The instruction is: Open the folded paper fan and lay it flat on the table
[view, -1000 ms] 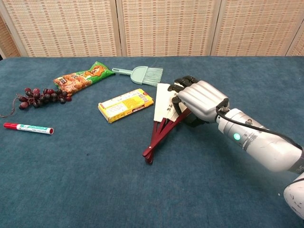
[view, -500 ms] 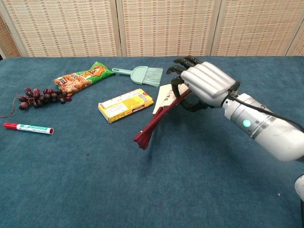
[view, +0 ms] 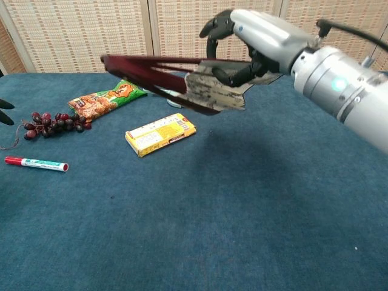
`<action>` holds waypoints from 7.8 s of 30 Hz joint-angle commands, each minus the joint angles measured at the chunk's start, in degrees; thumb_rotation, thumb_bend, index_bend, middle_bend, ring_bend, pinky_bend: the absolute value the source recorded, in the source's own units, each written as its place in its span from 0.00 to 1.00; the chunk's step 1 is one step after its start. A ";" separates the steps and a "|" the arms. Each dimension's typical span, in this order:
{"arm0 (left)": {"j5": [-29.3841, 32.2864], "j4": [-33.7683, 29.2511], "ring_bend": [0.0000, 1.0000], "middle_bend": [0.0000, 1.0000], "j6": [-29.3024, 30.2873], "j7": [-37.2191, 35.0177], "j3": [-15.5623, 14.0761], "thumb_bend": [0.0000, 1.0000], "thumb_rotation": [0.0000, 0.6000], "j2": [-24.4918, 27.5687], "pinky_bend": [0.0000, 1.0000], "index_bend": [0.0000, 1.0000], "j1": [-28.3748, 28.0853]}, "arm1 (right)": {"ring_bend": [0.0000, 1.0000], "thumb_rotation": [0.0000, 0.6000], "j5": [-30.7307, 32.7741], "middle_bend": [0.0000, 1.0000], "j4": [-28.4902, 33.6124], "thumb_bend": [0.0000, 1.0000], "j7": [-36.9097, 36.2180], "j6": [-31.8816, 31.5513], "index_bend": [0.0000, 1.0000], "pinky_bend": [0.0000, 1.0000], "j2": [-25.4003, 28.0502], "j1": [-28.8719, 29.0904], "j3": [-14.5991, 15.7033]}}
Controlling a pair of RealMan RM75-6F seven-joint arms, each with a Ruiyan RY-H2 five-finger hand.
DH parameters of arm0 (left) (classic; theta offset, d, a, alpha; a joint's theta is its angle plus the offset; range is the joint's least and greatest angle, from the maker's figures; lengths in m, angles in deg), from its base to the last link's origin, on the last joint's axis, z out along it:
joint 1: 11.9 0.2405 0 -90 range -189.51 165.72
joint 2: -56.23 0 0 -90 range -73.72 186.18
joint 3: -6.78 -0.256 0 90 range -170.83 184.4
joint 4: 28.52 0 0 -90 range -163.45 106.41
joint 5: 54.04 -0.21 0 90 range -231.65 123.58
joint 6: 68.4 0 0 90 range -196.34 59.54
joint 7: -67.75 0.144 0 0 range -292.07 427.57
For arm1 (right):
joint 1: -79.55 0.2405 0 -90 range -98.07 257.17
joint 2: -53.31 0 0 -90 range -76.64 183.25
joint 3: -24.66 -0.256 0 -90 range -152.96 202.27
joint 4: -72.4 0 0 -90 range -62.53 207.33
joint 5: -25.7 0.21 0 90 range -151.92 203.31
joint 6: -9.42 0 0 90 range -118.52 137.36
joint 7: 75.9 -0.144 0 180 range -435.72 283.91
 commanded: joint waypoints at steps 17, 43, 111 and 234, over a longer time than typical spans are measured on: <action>20.52 -17.22 0.09 0.15 -14.67 -10.10 11.74 0.40 1.00 -5.95 0.24 0.22 -9.94 | 0.00 1.00 26.20 0.16 21.89 0.65 12.39 4.81 0.71 0.00 7.89 8.63 -11.71; 34.53 -24.42 0.03 0.01 -21.58 -15.95 19.88 0.39 1.00 -11.40 0.19 0.16 -12.60 | 0.00 1.00 31.37 0.16 15.97 0.65 9.20 -0.43 0.71 0.00 -2.43 14.38 -11.34; 29.51 -6.89 0.10 0.27 -6.47 -0.73 25.75 0.66 1.00 -16.21 0.17 0.78 -12.68 | 0.00 1.00 19.49 0.16 19.59 0.66 0.04 2.04 0.70 0.01 10.54 4.11 -4.65; -3.27 -4.51 0.00 0.00 24.81 32.66 -5.12 0.41 1.00 1.51 0.03 0.00 10.71 | 0.00 0.90 -8.63 0.00 18.75 0.00 8.61 -18.87 0.00 0.00 28.89 -37.95 24.26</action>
